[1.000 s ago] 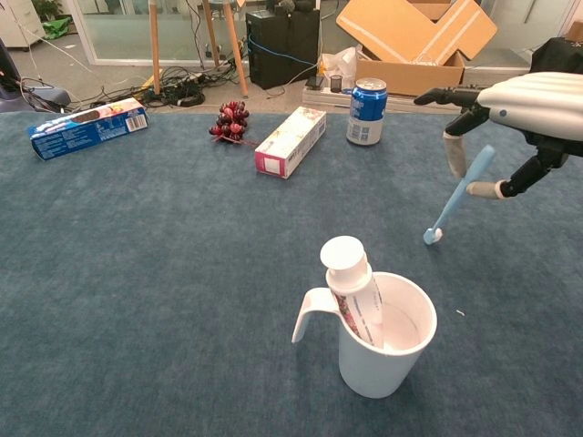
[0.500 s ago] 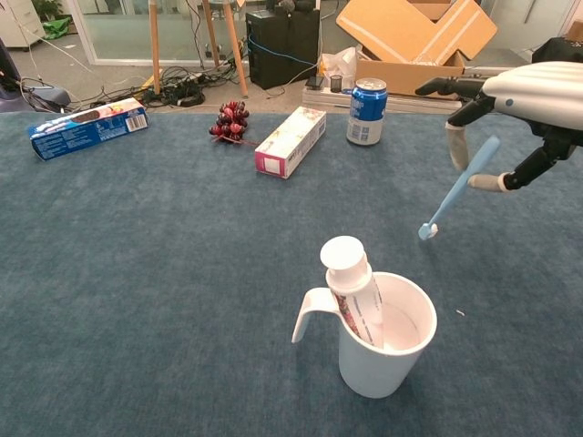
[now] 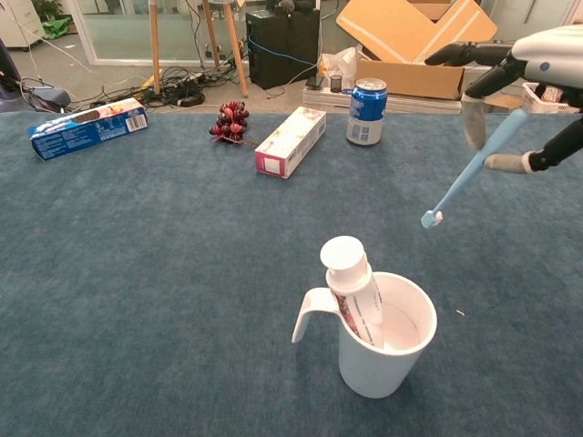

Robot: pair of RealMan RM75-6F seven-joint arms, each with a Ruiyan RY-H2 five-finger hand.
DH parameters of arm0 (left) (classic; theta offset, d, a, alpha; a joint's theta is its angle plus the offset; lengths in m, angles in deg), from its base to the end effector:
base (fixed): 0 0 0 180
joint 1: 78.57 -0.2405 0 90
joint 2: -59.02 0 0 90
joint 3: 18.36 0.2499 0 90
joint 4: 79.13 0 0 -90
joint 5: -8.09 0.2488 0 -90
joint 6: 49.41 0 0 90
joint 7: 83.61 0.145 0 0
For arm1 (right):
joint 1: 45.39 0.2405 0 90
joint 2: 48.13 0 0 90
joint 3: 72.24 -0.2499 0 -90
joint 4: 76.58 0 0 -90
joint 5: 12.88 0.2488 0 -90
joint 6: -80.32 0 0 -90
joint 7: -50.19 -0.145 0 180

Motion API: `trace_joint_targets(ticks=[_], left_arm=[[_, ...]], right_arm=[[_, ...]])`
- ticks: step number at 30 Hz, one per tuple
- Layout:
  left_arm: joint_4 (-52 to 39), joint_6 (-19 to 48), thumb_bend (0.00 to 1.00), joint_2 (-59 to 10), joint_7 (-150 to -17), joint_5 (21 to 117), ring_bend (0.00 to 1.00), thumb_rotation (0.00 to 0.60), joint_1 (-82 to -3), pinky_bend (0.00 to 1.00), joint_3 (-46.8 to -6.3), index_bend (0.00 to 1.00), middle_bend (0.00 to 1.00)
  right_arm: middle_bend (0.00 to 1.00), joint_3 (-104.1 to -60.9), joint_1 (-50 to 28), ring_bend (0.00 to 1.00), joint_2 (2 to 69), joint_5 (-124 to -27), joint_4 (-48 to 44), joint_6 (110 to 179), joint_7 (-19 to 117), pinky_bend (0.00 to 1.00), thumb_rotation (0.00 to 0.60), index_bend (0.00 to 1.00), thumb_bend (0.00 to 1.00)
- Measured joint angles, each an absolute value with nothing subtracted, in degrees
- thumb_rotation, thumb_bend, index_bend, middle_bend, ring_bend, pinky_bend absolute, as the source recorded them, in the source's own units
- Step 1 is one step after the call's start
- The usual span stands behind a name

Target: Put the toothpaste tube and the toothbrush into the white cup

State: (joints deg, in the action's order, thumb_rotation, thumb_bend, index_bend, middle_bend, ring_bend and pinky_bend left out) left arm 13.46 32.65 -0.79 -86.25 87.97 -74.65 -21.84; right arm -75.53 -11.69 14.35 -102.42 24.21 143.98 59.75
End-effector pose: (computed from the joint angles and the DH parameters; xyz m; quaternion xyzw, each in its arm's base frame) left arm -0.3467 0.1816 0.1475 -0.5656 -0.4187 -0.3507 0.6179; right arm -0.1754 -0.2941 0.0635 0.7901 -0.2529 0.3920 0.3975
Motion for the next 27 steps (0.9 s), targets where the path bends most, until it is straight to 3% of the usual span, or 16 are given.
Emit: trace_joint_targets(ticks=[15,27], left_arm=[[13.6,32.4,0.0,-0.9,-85.6,87.7,0.36,0.6,-74.6,0.4,-21.8,0.77,0.45],[13.6,32.3,0.0,-1.1,-85.0,87.5,0.36,0.6,-74.5,0.4,-21.8,0.77,0.45]], right_arm=[[0.03,-72.7,-15.0,0.0,2.6,-111.6,37.2,147.9,54.6,0.24,0.6,0.57,0.24],[0.03,-70.3,-16.4,0.0,-2.8,-120.0,41.5,149.7,47.9,0.24,0.6,0.57,0.23]])
